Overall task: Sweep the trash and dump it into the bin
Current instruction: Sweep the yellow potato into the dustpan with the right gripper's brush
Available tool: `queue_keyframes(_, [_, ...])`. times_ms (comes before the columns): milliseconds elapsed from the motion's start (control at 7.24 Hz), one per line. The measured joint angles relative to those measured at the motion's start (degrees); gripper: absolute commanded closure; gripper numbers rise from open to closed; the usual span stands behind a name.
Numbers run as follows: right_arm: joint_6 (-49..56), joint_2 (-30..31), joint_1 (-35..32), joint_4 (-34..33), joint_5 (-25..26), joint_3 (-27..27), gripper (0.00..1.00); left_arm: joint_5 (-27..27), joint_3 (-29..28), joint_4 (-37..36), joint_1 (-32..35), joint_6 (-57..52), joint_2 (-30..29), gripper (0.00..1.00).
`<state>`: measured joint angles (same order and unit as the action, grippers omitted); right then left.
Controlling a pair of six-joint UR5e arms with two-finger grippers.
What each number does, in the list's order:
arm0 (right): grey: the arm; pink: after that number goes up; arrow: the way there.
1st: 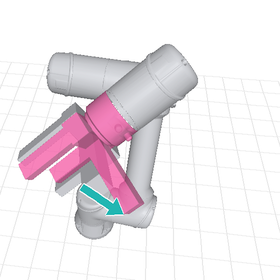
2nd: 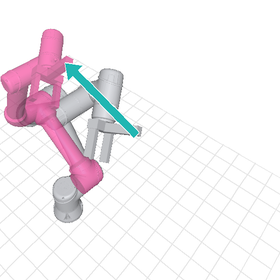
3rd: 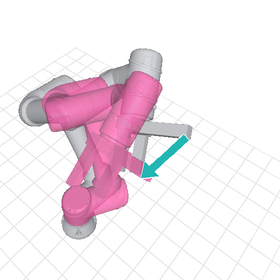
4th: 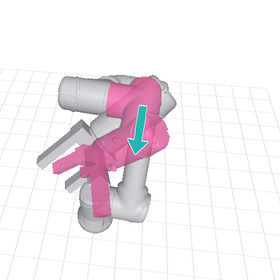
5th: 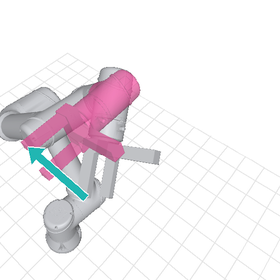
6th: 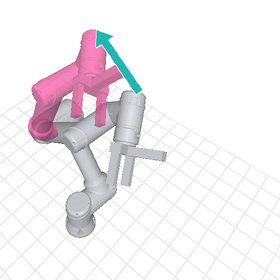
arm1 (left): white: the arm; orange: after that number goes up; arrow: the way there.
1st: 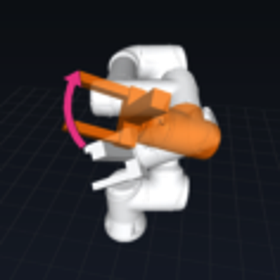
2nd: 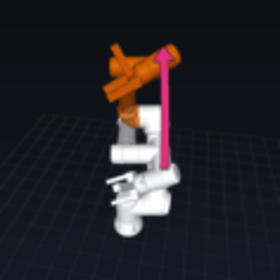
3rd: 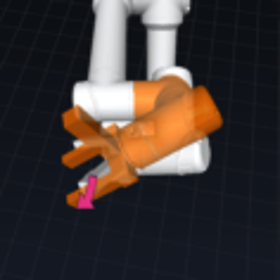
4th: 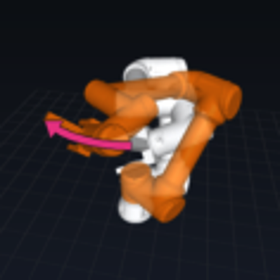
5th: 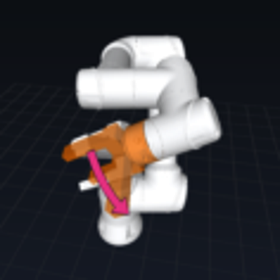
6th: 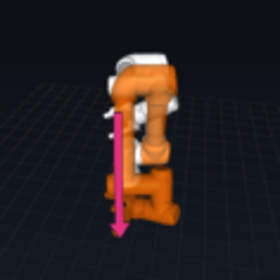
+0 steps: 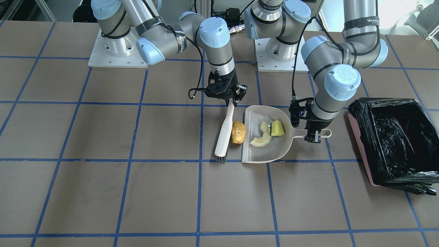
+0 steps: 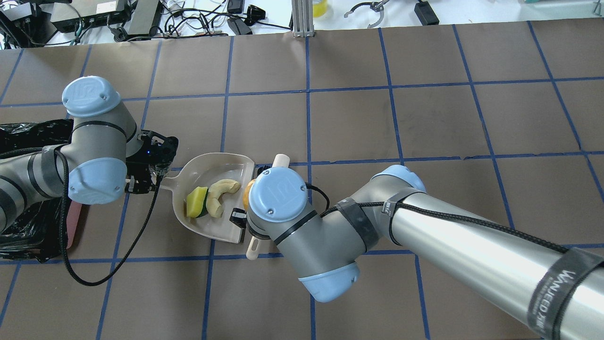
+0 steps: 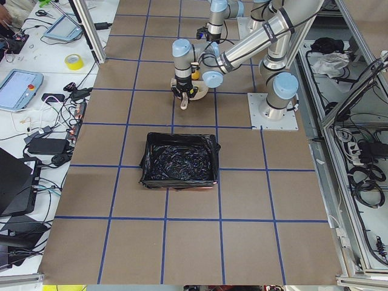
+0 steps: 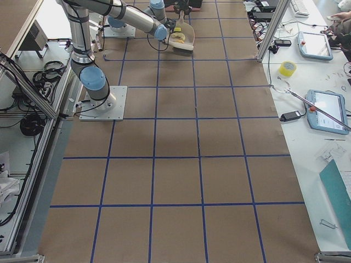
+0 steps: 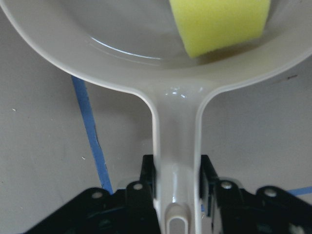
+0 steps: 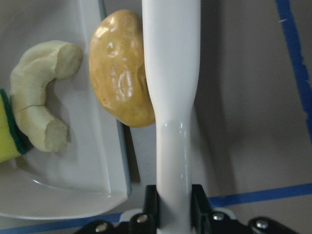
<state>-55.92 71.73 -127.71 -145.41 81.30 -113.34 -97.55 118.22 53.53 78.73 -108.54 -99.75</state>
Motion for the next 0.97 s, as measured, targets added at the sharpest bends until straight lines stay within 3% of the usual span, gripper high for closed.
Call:
queue_keyframes(414, [-6.2,-2.7,-2.9,0.5,-0.7,6.8,1.0,0.1,-0.2,0.0,0.0,0.1,0.1,1.0])
queue_keyframes(967, [-0.3,-2.3,-1.4,5.1,1.8,7.8,1.0,0.2,-0.5,-0.1,0.0,0.3,0.0,1.0])
